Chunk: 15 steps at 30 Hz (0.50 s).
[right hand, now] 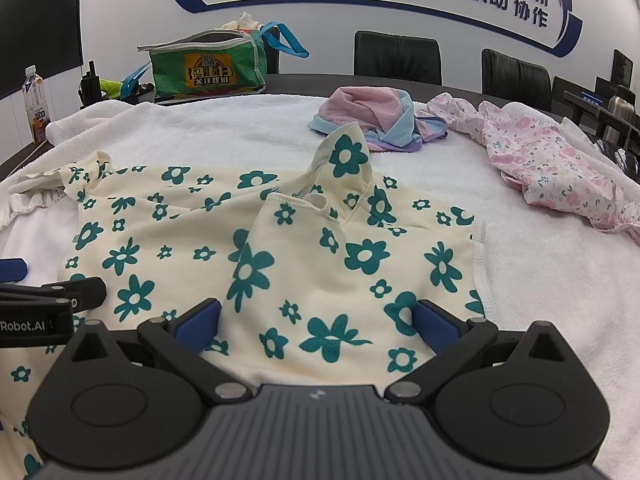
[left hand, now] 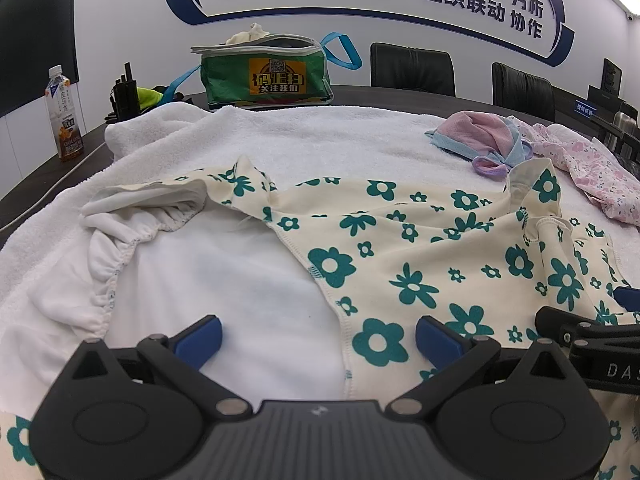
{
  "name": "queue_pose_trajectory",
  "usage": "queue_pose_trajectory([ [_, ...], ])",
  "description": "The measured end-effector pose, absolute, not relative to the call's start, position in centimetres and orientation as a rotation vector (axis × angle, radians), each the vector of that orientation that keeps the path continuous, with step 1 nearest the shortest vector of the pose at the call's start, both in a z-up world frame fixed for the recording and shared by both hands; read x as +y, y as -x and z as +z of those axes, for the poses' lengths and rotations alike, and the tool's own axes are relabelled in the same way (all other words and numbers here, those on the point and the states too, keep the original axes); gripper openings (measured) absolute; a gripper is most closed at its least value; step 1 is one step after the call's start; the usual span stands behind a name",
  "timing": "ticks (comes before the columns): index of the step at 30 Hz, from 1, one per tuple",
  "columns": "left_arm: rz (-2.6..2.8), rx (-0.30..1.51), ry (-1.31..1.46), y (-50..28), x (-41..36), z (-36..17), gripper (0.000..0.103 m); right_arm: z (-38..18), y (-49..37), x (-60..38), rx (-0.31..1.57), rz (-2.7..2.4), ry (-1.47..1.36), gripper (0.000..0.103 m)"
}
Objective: Fold clothes
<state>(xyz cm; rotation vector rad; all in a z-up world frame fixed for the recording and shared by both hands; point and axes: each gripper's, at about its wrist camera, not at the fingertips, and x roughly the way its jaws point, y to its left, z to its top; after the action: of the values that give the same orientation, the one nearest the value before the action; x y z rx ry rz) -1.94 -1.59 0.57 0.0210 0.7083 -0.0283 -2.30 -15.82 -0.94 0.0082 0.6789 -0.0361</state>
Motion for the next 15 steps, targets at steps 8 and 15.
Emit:
queue_pose_trajectory([
  [8,-0.032,0.708,-0.020,1.98,-1.38,0.55,0.103,-0.96,2.28,-15.79,0.679,-0.037,-0.006,0.103],
  [15,-0.041,0.714,-0.024,2.04,-1.35,0.65,0.103,-0.95,2.26,-15.84,0.680,-0.036,-0.006,0.103],
])
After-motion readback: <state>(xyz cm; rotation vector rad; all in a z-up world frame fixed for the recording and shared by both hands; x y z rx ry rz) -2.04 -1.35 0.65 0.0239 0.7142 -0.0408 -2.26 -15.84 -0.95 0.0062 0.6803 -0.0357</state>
